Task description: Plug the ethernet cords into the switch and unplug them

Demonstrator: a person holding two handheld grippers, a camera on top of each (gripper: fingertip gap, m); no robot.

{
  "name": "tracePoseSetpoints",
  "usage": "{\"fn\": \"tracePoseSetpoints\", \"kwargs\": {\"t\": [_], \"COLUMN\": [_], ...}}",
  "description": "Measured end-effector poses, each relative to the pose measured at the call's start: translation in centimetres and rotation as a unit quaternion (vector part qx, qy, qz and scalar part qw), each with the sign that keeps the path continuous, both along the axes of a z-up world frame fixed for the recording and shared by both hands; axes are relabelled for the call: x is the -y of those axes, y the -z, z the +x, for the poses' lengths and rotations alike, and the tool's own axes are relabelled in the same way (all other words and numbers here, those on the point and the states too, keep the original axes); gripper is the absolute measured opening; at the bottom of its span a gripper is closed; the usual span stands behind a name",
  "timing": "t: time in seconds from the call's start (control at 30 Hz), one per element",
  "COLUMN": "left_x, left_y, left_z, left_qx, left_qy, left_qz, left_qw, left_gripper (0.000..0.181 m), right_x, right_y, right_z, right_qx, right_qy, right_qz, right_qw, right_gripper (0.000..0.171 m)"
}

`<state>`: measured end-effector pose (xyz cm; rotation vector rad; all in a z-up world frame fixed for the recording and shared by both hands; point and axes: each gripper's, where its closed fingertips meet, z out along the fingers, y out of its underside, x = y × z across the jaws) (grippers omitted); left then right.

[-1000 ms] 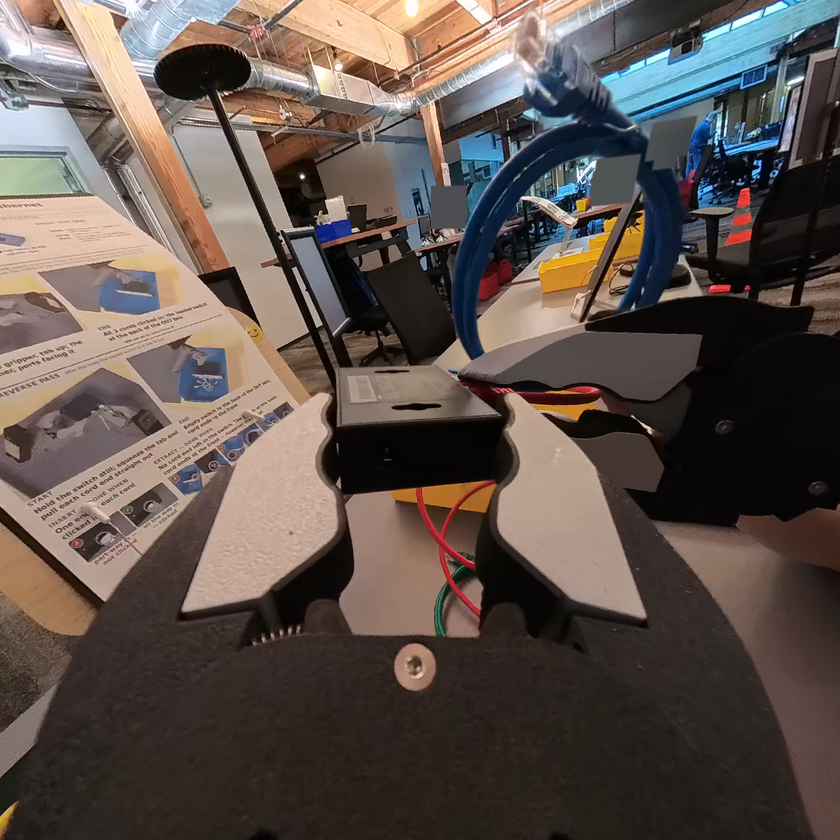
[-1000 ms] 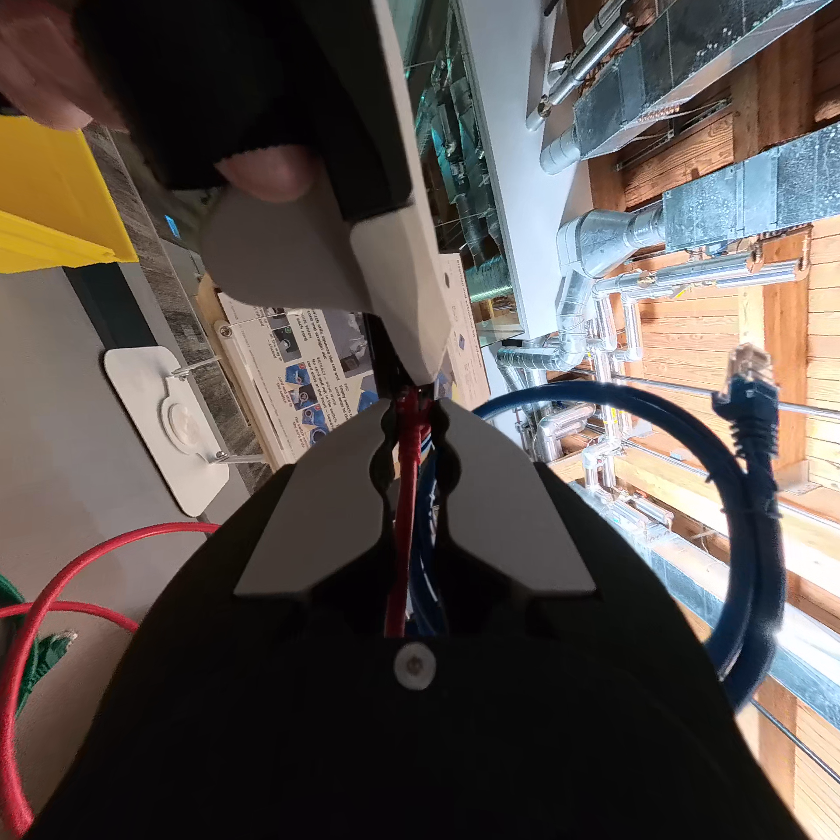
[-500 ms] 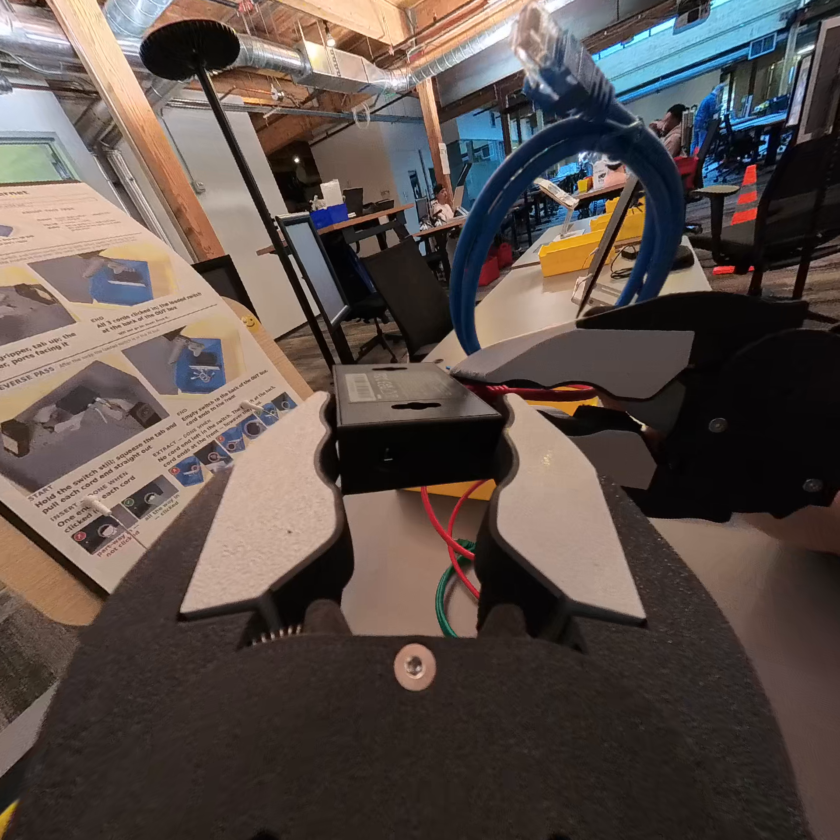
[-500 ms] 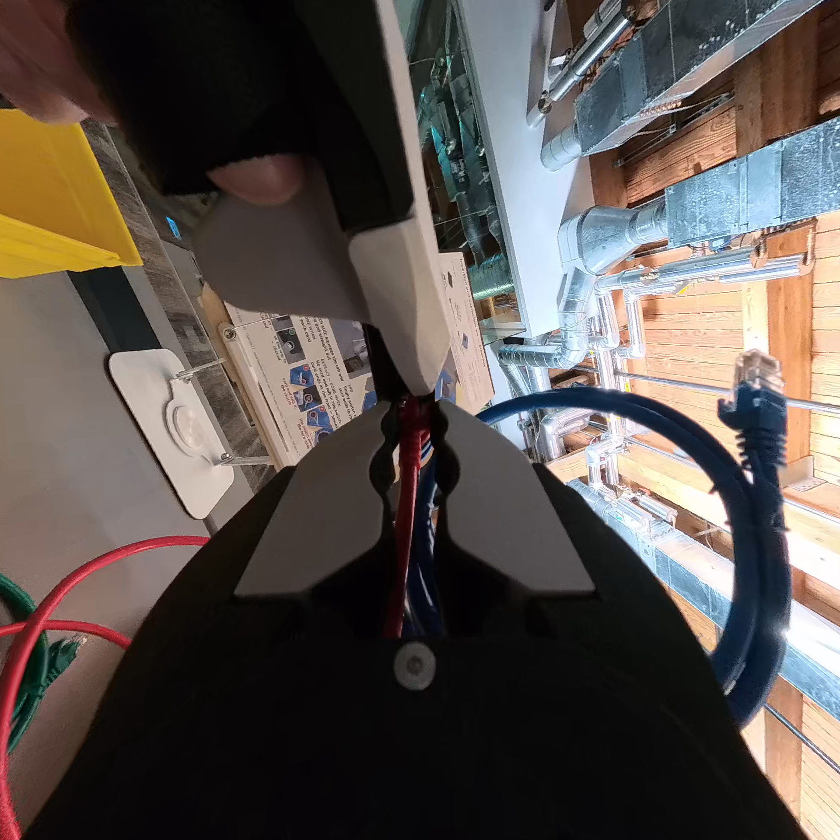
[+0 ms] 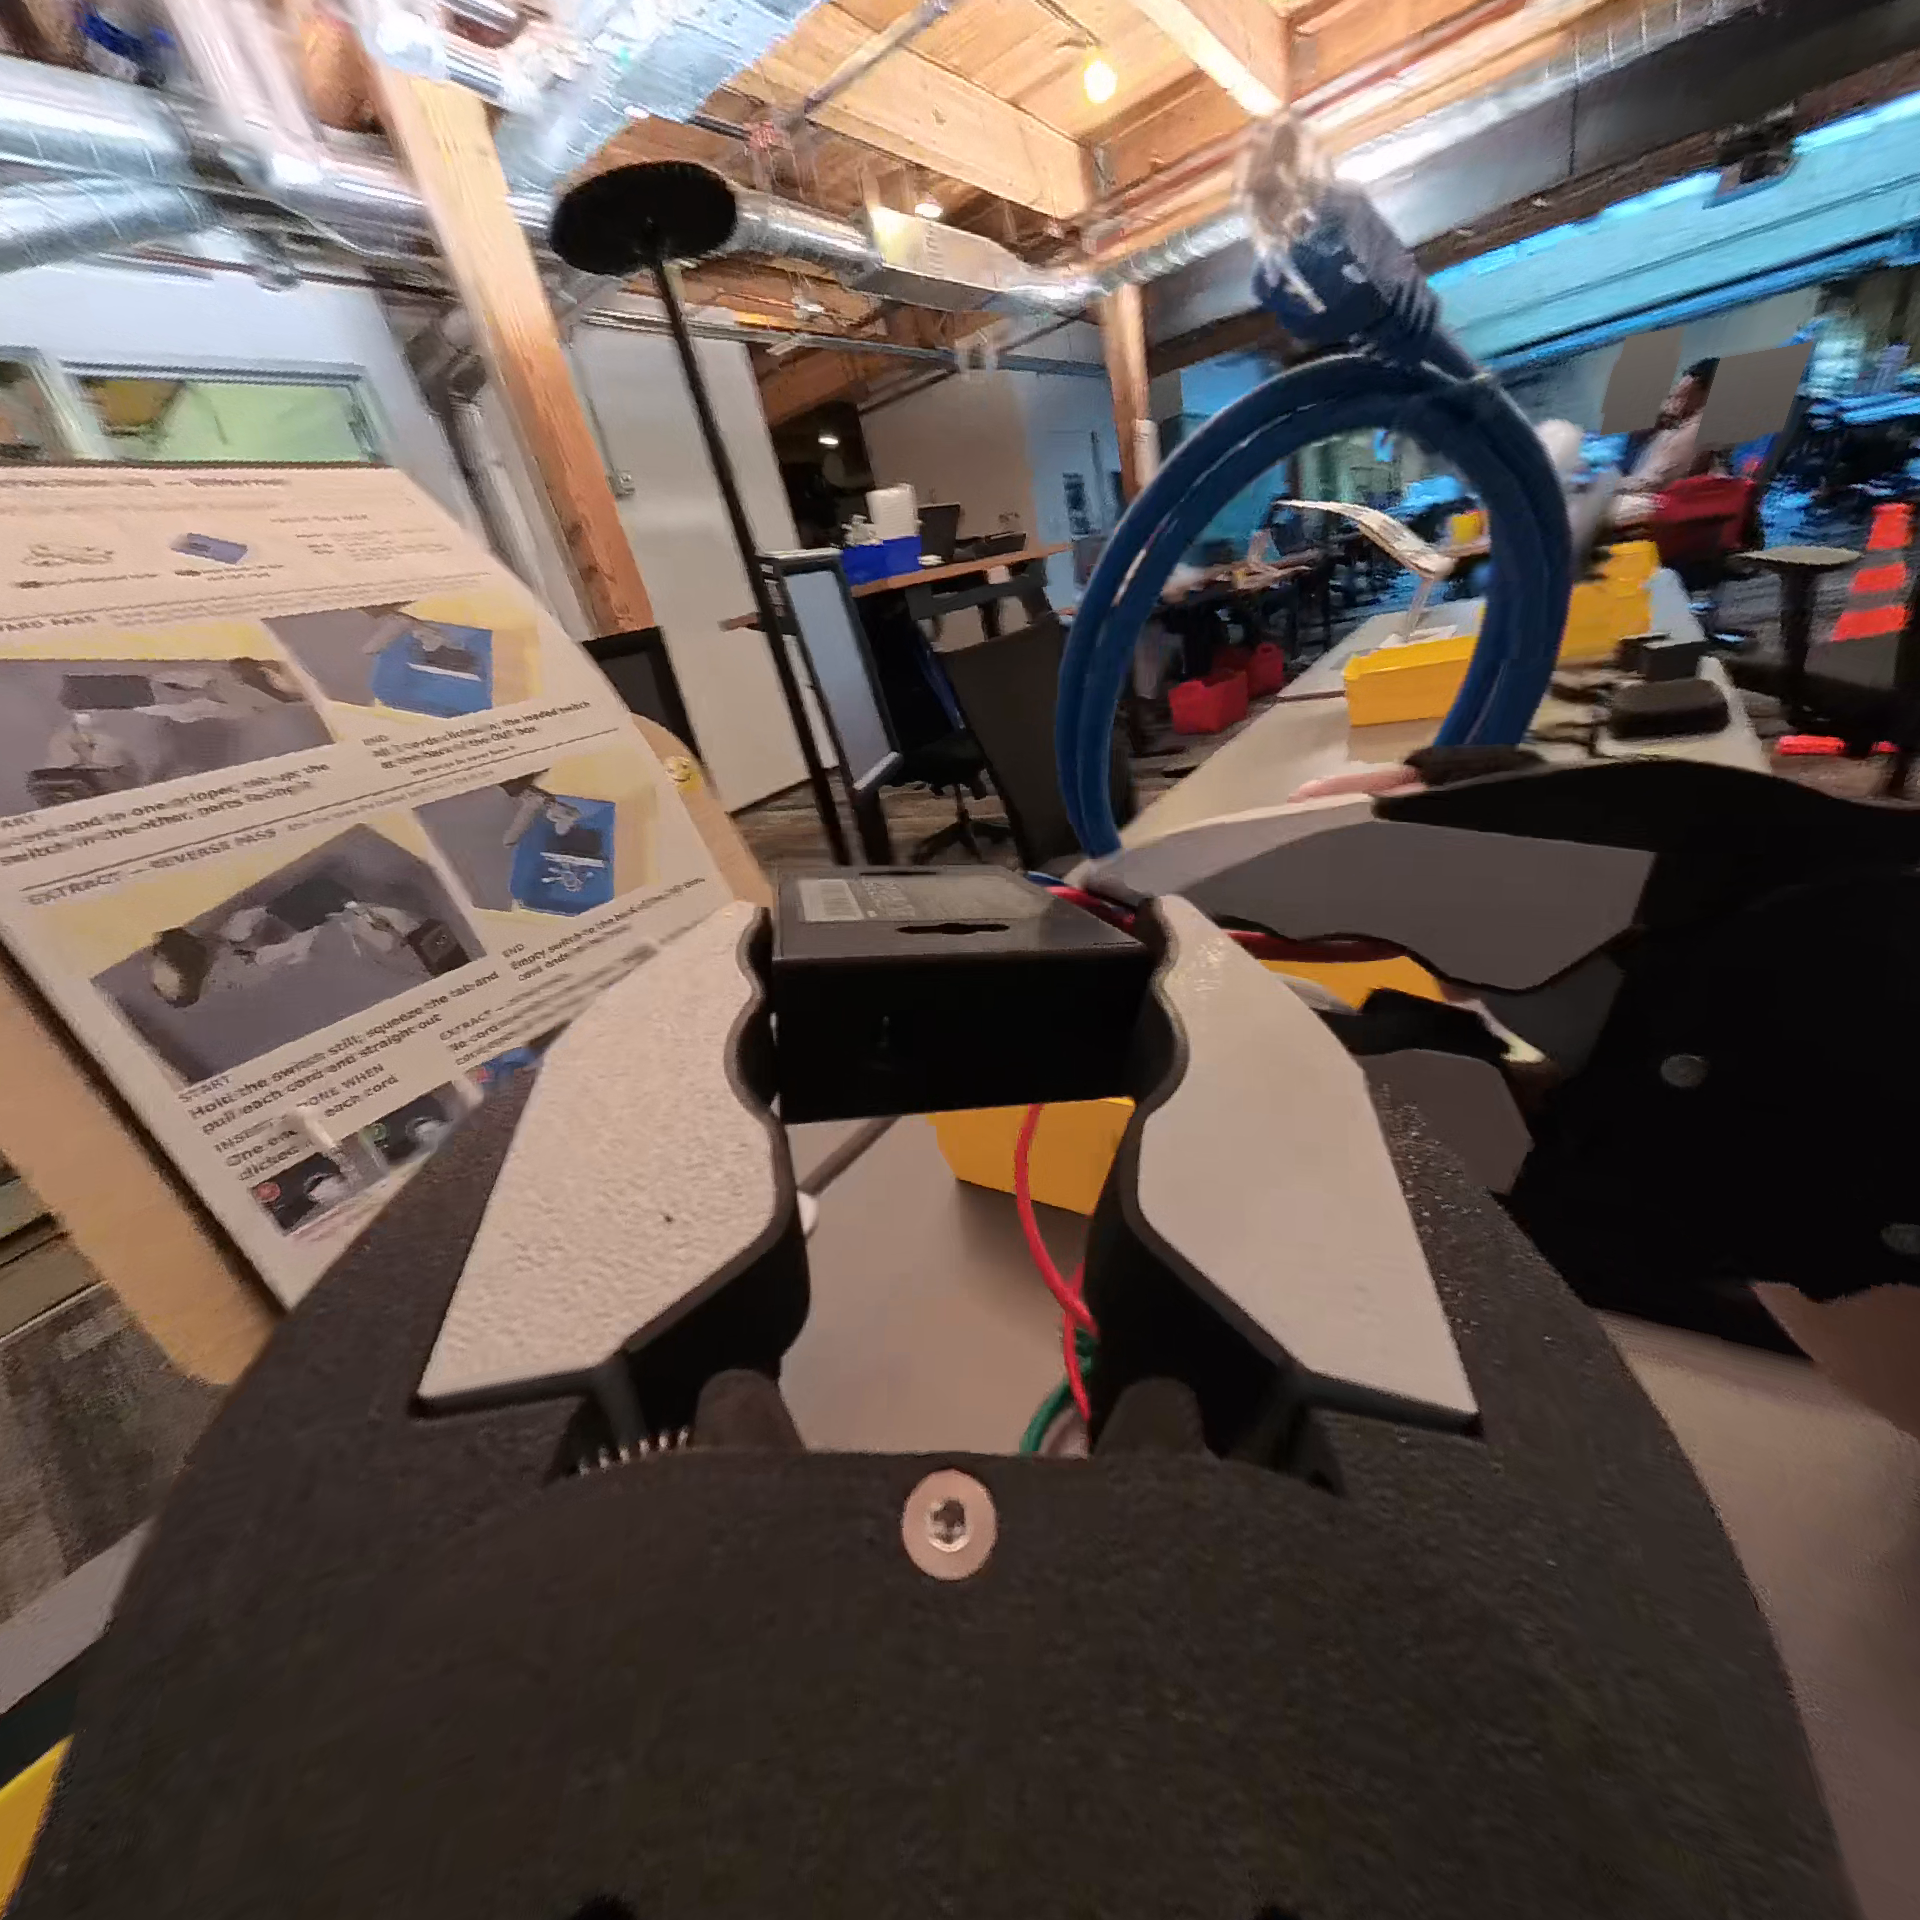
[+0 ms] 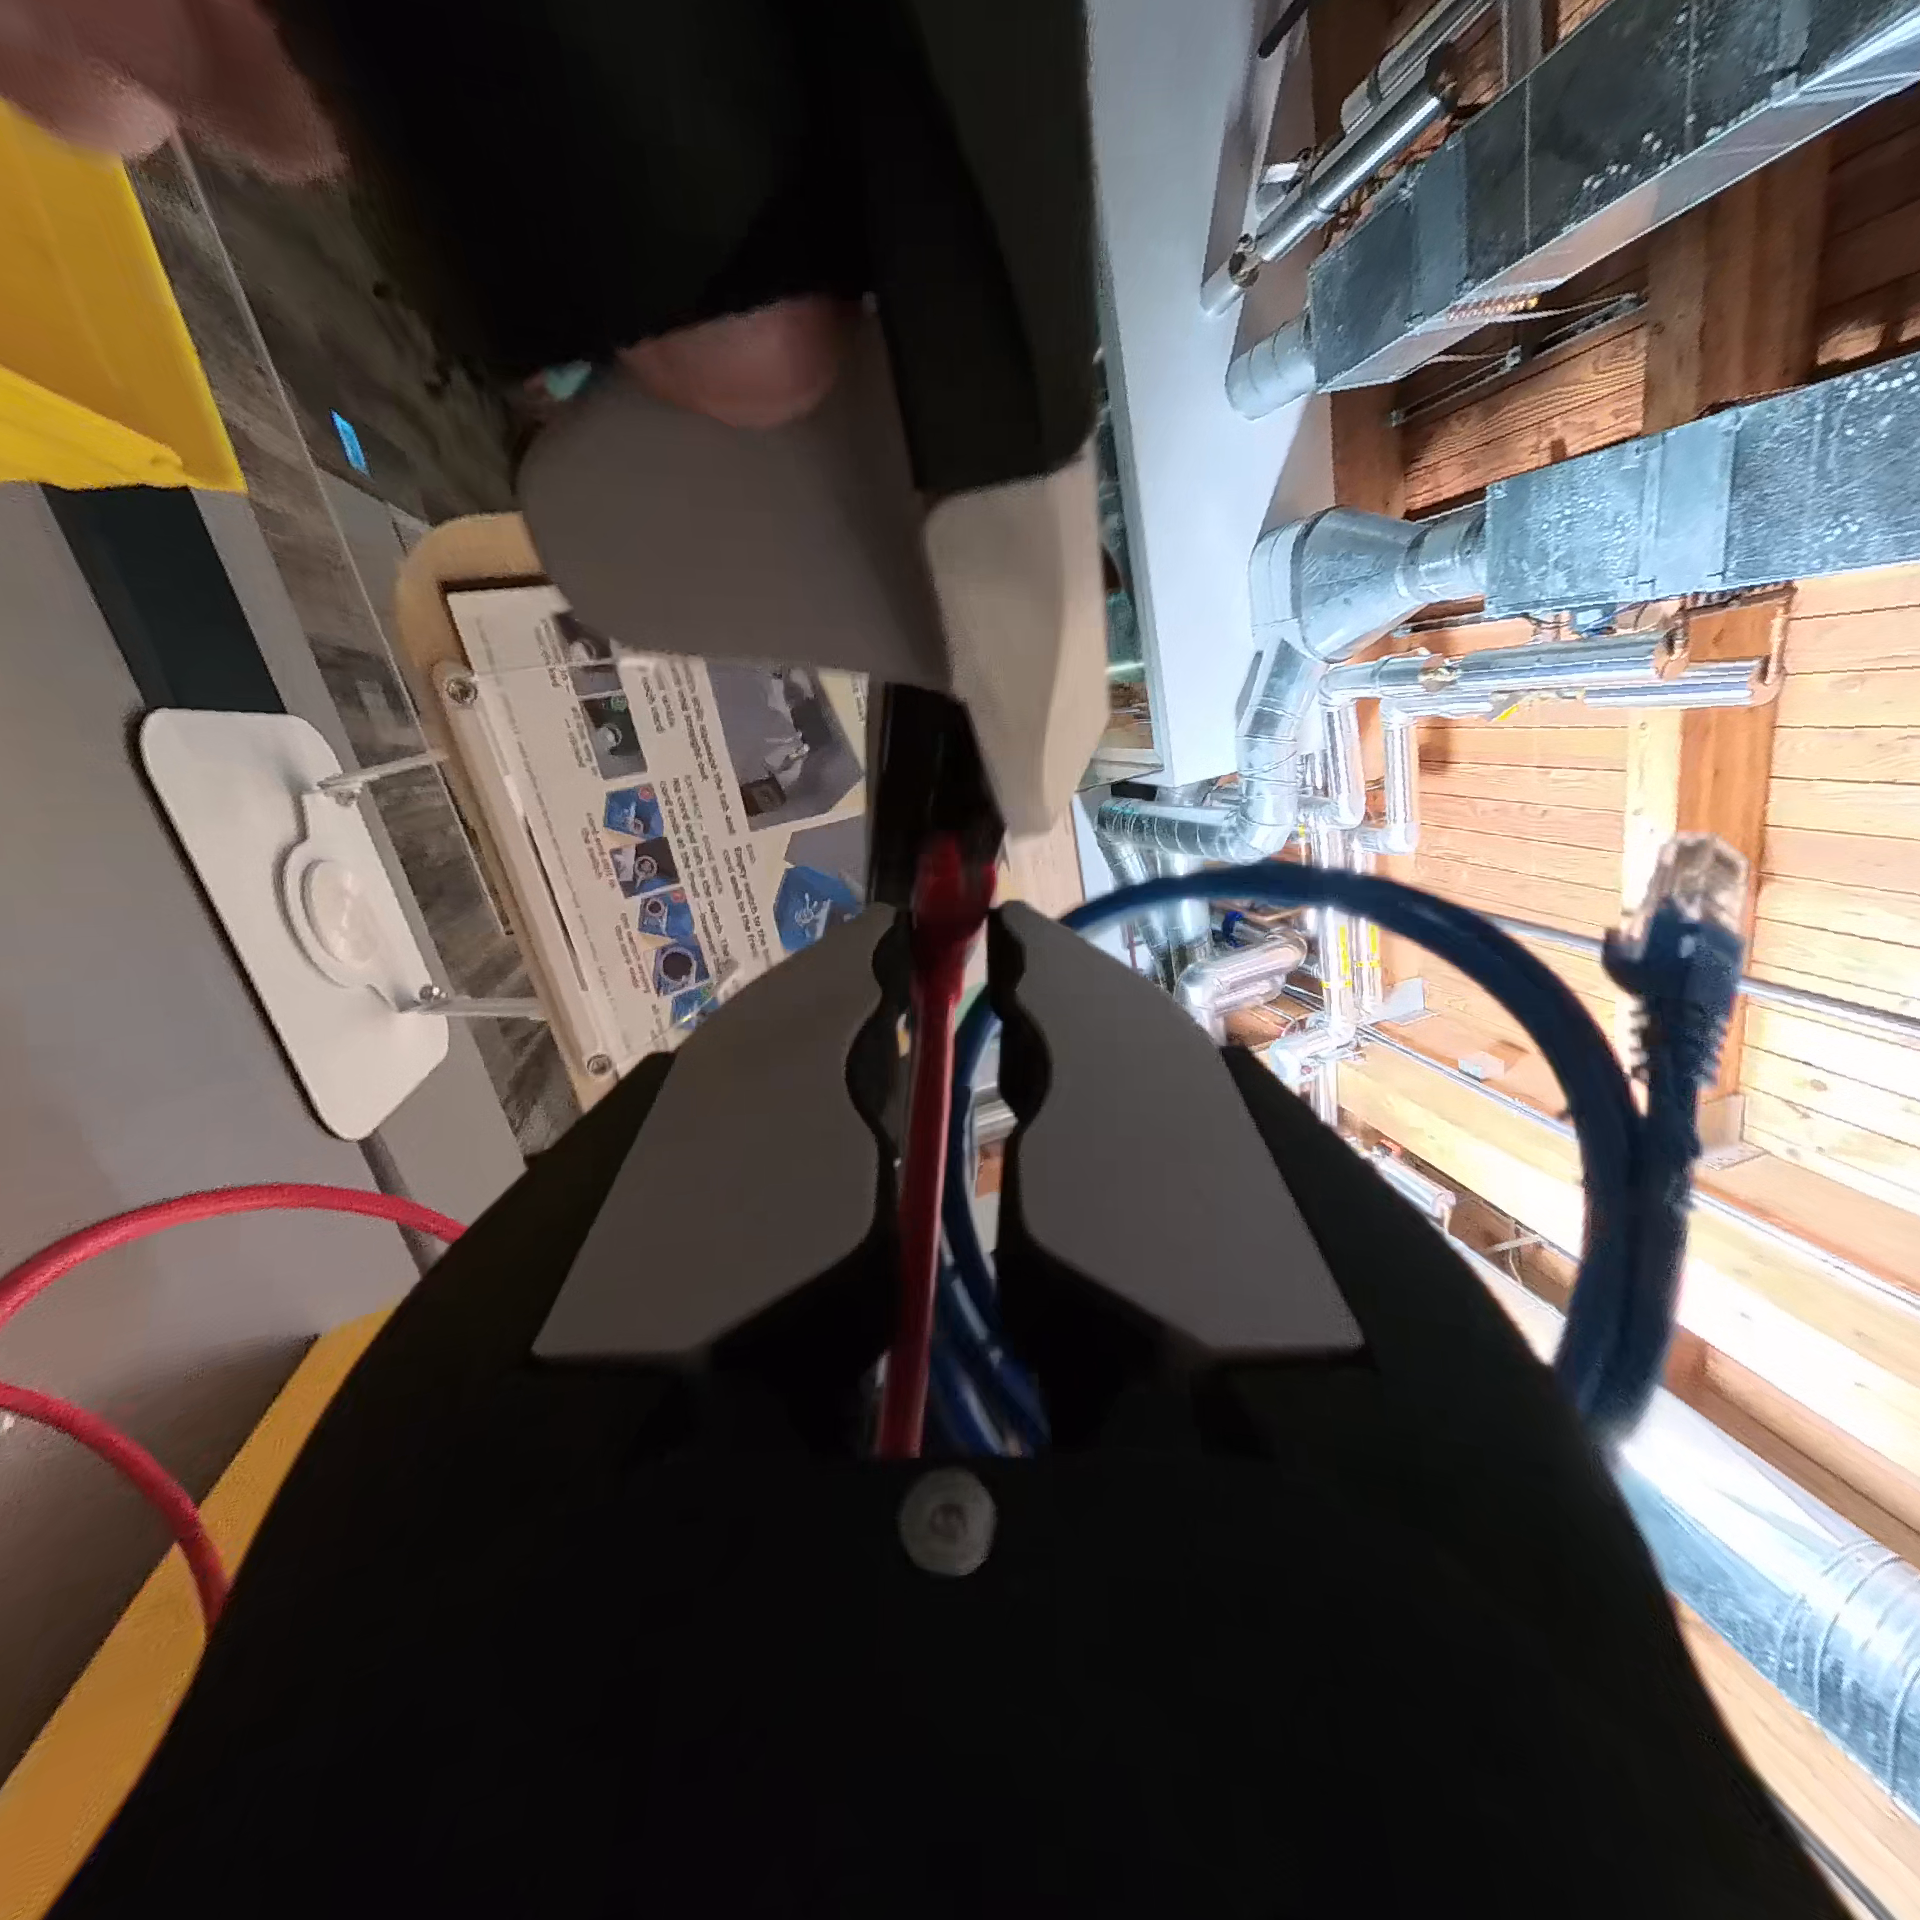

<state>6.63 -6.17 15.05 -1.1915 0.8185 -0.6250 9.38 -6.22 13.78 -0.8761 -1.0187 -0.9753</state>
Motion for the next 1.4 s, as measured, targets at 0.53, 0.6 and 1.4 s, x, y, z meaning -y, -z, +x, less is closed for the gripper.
{"fn": "tracePoseSetpoints", "kwargs": {"t": [0.53,0.6,1.4], "left_x": [1.1,1.3,2.9], "left_y": [-1.2,-1.6,-2.0], "left_z": [-0.3,-0.5,0.2], "left_qx": [0.031,0.037,-0.008], "left_qy": [0.023,0.02,-0.039], "left_qz": [0.003,0.007,0.087], "left_qw": [0.999,0.999,0.995], "left_gripper": [0.066,0.065,0.065], "right_x": [1.2,1.3,2.9], "right_y": [-0.9,-0.4,-3.0], "right_z": [-0.1,-0.5,0.5], "right_qx": [-0.015,-0.013,-0.011], "right_qy": [-0.039,-0.048,-0.025], "right_qz": [0.014,-0.005,0.136], "right_qw": [0.999,0.999,0.99], "right_gripper": [0.012,0.012,0.011]}}
